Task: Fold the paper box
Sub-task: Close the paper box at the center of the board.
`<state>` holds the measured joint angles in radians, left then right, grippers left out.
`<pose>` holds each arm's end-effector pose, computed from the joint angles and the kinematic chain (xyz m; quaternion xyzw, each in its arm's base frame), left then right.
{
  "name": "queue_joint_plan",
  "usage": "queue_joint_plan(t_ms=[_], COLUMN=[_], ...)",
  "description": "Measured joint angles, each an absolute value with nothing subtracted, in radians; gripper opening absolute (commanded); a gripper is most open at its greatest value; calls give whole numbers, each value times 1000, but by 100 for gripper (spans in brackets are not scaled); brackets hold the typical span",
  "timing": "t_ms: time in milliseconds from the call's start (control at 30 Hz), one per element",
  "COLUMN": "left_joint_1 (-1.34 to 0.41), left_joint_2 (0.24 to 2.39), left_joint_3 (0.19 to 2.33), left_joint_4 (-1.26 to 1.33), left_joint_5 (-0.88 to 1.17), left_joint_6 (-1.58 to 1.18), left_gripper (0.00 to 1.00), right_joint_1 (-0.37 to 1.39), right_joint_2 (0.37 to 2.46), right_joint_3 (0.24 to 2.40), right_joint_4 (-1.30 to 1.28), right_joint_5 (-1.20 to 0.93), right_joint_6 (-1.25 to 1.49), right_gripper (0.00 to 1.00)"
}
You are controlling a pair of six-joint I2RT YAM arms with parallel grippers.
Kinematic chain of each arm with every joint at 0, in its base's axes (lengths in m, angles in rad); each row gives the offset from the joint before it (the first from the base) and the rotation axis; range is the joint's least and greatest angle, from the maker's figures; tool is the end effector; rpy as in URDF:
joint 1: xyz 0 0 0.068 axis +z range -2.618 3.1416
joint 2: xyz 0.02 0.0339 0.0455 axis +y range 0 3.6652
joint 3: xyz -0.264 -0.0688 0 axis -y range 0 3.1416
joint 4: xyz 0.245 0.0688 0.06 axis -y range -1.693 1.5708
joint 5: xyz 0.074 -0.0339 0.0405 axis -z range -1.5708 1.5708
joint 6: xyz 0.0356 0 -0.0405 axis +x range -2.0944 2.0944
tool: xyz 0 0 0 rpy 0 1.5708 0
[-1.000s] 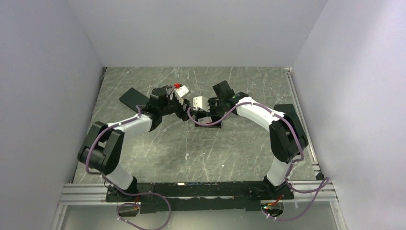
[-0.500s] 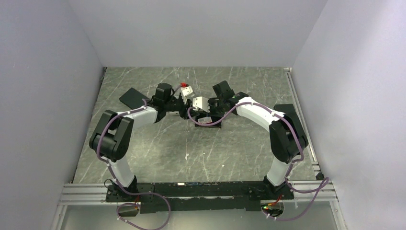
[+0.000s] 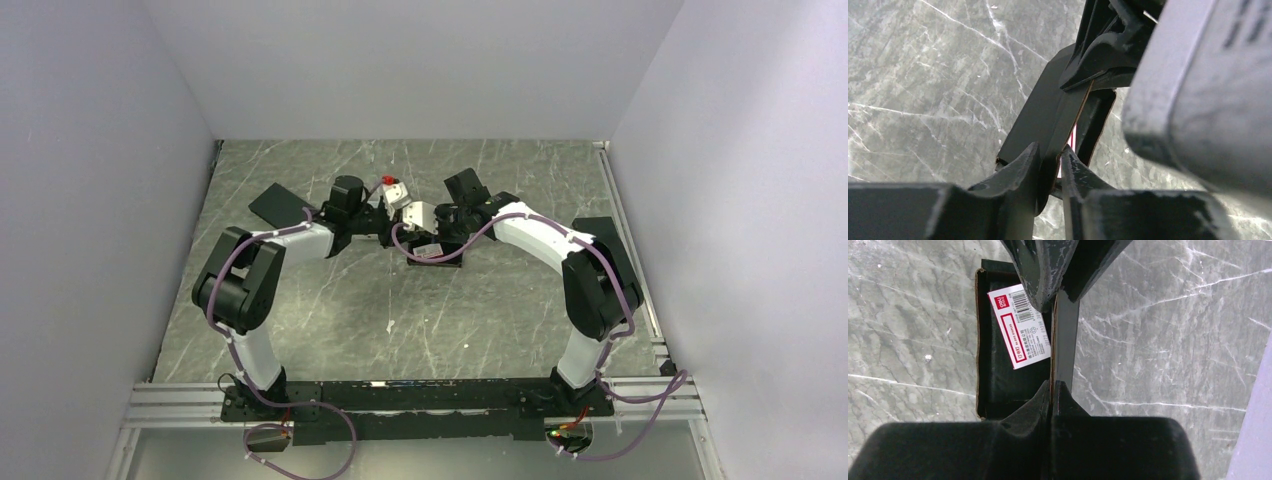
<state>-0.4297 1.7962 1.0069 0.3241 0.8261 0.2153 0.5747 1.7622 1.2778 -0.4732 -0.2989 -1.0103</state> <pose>0.3362 -0.1829 0.1951 0.4469 0.6725 -0.3911 0.4416 0.3109 0.2138 0.2233 -0.7029 0.6299 0.0741 0.3221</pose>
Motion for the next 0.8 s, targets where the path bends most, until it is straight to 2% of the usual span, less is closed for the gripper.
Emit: queue_joint_plan(t_ms=[200, 500, 800], left_joint_1=[-446, -456, -469], left_joint_2=[1796, 1795, 1770], left_joint_3=[1001, 1000, 968], left_joint_4=[331, 322, 329], left_joint_5=[818, 804, 765], left_joint_6=[225, 250, 279], left_gripper=[1, 0, 0], right_joint_1=[570, 563, 559], right_joint_2=[1767, 1769, 1769], right_joint_3=[1278, 1278, 1278], right_joint_4=[-478, -486, -503], right_joint_5=[-300, -316, -339], right_joint_6=[-1010, -1007, -974], right_gripper=[0, 0, 33])
